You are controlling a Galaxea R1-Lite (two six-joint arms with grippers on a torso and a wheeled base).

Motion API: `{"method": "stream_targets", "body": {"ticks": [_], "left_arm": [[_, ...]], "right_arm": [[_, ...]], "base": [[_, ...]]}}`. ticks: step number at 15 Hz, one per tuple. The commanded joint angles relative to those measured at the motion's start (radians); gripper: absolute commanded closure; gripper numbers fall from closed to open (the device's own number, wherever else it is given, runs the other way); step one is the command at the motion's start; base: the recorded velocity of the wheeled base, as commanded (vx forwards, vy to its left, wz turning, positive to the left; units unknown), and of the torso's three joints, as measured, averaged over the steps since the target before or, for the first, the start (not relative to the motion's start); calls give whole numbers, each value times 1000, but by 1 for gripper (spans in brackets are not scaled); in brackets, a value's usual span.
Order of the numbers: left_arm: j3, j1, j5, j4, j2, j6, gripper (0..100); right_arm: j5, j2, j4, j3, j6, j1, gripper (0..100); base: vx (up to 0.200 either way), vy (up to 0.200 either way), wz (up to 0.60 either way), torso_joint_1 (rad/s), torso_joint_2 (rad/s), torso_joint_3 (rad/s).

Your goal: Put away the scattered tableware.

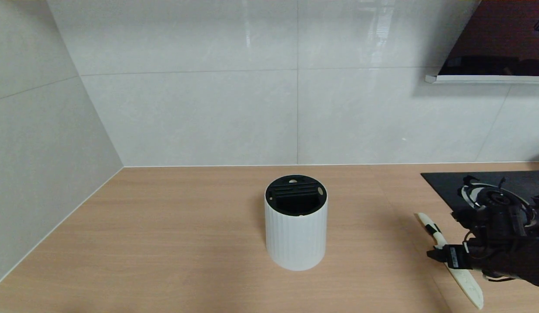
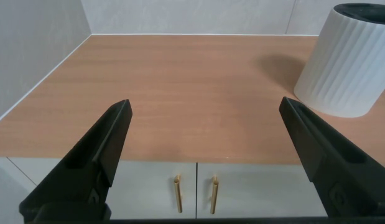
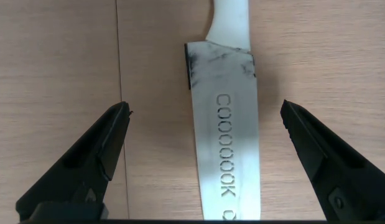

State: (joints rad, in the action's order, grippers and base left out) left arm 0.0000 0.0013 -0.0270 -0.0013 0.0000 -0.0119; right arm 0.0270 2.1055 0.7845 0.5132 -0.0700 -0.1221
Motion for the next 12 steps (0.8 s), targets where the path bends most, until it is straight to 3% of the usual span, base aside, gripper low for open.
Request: {"method": "stream_targets", "body": {"ticks": [1,4,12], "left_arm": [[0,0,-1,0,0,0,0],[0,0,-1,0,0,0,0],[0,0,-1,0,0,0,0]], "right_arm": [[1,19,22,-1,-4,1,0],[1,73,105,-1,-8,-1,0],[1,79,114,2,-10,-8,0]], "base": [[0,0,0,0,0,0],[0,0,0,0,0,0],[0,0,0,0,0,0]]}}
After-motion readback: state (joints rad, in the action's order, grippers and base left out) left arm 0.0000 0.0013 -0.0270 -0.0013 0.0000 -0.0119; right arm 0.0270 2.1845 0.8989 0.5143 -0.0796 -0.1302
